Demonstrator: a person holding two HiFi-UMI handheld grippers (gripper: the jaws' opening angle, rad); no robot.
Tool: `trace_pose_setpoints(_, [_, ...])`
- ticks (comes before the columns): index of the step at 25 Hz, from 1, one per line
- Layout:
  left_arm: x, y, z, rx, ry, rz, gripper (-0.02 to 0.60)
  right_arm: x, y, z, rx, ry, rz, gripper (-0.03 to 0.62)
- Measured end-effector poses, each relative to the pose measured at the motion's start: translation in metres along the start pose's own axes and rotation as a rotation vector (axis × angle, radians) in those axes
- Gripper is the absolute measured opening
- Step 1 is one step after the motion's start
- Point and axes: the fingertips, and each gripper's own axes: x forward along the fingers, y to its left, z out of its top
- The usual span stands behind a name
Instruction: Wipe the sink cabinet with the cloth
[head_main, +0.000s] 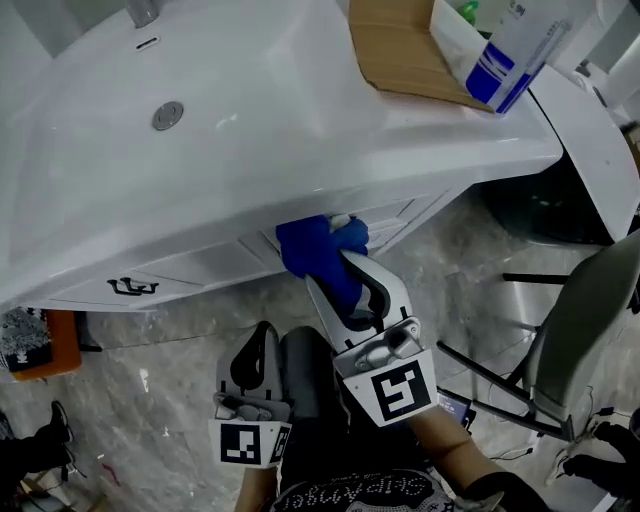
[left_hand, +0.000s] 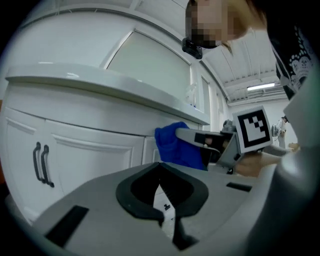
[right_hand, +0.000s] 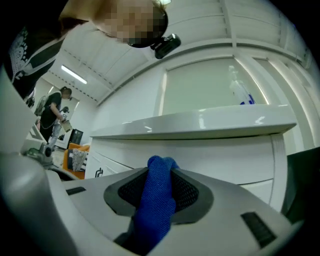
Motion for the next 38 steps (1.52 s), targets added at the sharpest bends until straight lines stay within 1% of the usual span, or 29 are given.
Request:
trace_pose_setpoints(2, [0.007, 0.009, -0.027, -0.004, -0.022, 0.008, 0.003, 0.011, 0.009, -0.02, -0.025, -0.045, 0.022, 0.133])
trace_pose_setpoints(5, [0.013, 0.015, -0.062, -0.006, -0.053, 0.003, 0.003, 0.017, 0.015, -0.051, -0.02, -0.116, 0.026, 0.133])
trace_pose_setpoints(7, [0.013, 0.017, -0.082, -0.007, -0.06, 0.001, 0.003, 0.018, 0.016, -0.058, -0.023, -0.17, 0.015, 0.133])
trace_pose_setpoints(10, [0.008, 0.019, -0.1, -0.012, -0.059, -0.001, 0.003, 0.022, 0.012, -0.058, -0.067, -0.223, -0.028, 0.133])
trace_pose_setpoints(12, [0.003, 0.018, -0.104, -0.007, -0.057, -0.002, 0.003, 0.025, 0.01, -0.057, -0.086, -0.219, -0.053, 0.133])
trace_pose_setpoints(16, [-0.001, 0.016, -0.107, 0.003, -0.043, -0.018, 0.003, 0.025, 0.012, -0.057, -0.099, -0.17, -0.078, 0.133])
trace_pose_setpoints(18, [0.001, 0.015, -0.107, -0.007, -0.046, -0.029, 0.003, 0.026, 0.014, -0.057, -0.133, -0.155, -0.083, 0.133])
trace_pose_setpoints(21, [0.004, 0.015, -0.105, -0.019, -0.062, -0.039, 0.003, 0.03, 0.012, -0.056, -0.17, -0.156, -0.074, 0.132])
trace_pose_setpoints(25, [0.001, 0.012, -0.106, -0.024, -0.071, -0.047, 0.003, 0.029, 0.001, -0.056, -0.158, -0.15, -0.069, 0.133])
trace_pose_setpoints(28, [-0.004, 0.012, -0.106, -0.034, -0.077, -0.04, 0.003, 0.026, -0.011, -0.053, -0.156, -0.158, -0.091, 0.133])
trace_pose_setpoints(32, [-0.015, 0.01, -0.11, -0.033, -0.065, -0.04, 0.003, 0.02, -0.027, -0.046, -0.233, -0.188, -0.122, 0.133])
trace_pose_setpoints(35, [-0.02, 0.008, -0.118, -0.043, -0.04, -0.044, 0.003, 0.015, -0.037, -0.046, -0.24, -0.19, -0.147, 0.133])
trace_pose_setpoints(38, [-0.02, 0.009, -0.119, -0.064, -0.047, -0.041, 0.003, 0.011, -0.046, -0.045, -0.24, -0.191, -0.175, 0.133])
